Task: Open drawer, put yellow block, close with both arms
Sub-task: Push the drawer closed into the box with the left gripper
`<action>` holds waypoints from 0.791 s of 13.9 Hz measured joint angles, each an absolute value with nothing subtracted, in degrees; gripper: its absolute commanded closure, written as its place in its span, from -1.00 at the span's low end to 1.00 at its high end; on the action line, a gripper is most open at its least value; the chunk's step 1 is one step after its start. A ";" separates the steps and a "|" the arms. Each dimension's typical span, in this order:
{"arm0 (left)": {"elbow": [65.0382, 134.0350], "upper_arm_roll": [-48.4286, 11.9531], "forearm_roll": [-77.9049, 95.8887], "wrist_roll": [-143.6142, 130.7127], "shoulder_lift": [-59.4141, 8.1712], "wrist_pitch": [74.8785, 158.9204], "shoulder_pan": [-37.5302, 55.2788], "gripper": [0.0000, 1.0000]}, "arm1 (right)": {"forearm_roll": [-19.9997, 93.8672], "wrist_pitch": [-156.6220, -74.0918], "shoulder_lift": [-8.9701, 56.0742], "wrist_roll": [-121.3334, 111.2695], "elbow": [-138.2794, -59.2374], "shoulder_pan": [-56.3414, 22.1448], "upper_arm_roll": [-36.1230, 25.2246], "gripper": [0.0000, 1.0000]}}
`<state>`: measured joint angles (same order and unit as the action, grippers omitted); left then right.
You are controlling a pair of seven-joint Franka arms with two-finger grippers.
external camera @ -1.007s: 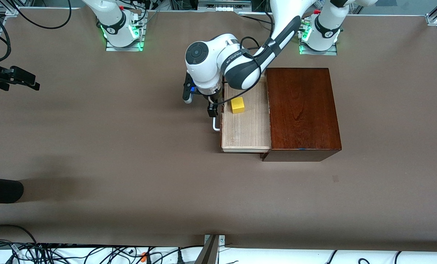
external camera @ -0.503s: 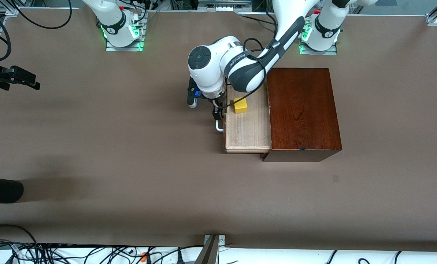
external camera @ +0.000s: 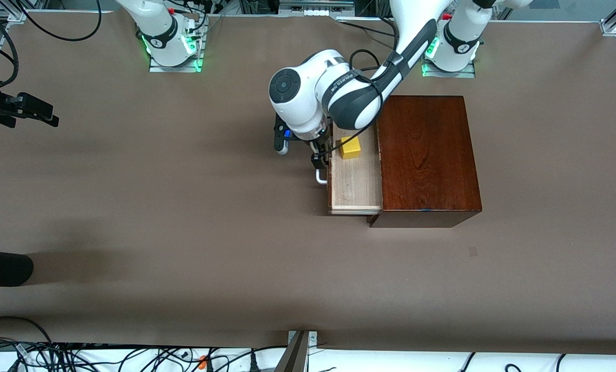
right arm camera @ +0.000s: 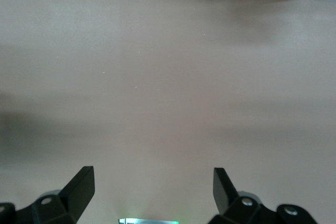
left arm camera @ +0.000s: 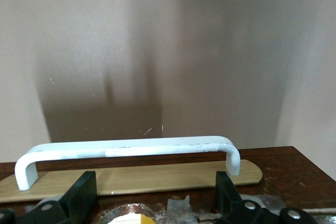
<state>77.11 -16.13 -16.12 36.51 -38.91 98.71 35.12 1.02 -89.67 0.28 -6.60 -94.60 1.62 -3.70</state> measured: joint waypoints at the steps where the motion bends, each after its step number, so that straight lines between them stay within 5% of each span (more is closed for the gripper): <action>1: 77.42 -16.16 -16.24 36.51 -38.87 98.65 34.72 -1.00 | 1.02 -89.54 0.28 -6.60 -94.60 1.62 -3.70 -1.00; 11: 85.41 -16.22 -18.07 40.09 -33.78 96.09 30.67 -1.00 | 1.02 -87.23 0.28 -6.60 -94.60 1.65 -4.01 -1.00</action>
